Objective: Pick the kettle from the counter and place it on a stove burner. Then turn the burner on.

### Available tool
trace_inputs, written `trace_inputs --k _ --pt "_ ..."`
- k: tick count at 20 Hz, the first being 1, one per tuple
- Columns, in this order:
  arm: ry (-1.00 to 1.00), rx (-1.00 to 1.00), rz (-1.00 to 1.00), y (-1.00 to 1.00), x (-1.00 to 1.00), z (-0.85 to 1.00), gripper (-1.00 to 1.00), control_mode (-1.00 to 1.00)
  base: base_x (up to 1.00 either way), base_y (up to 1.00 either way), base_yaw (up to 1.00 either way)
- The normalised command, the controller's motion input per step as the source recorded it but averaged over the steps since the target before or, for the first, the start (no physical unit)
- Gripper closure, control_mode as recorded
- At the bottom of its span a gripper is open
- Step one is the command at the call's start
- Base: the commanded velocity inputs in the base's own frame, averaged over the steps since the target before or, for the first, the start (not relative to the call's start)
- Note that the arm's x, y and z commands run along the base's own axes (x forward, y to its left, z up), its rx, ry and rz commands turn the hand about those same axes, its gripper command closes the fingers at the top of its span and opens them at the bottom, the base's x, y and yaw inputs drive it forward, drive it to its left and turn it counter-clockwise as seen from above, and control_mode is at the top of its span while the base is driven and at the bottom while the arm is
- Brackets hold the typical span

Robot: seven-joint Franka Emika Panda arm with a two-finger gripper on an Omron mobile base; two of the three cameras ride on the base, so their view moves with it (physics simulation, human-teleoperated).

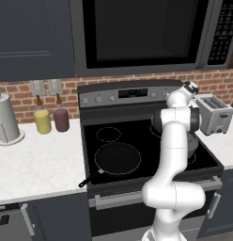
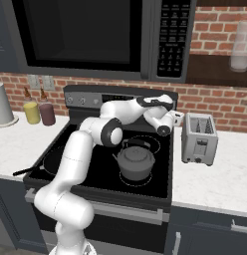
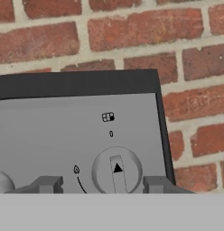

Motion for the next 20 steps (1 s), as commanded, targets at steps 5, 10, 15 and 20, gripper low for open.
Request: trace_inputs --k 5,10,15,20 --pt "0.0 0.0 0.0 0.0 0.24 0.0 1.0 -1.0 0.0 0.0 0.0" --pt "-0.03 -0.01 0.03 0.0 0.14 0.0 1.0 -1.0 0.0 0.0 0.0" --pt "-0.11 -0.09 0.15 0.0 0.05 0.0 1.0 -1.0 0.0 0.0 0.0" --pt "-0.14 -0.17 0.21 0.0 0.05 0.0 1.0 -1.0 0.0 0.0 0.0"
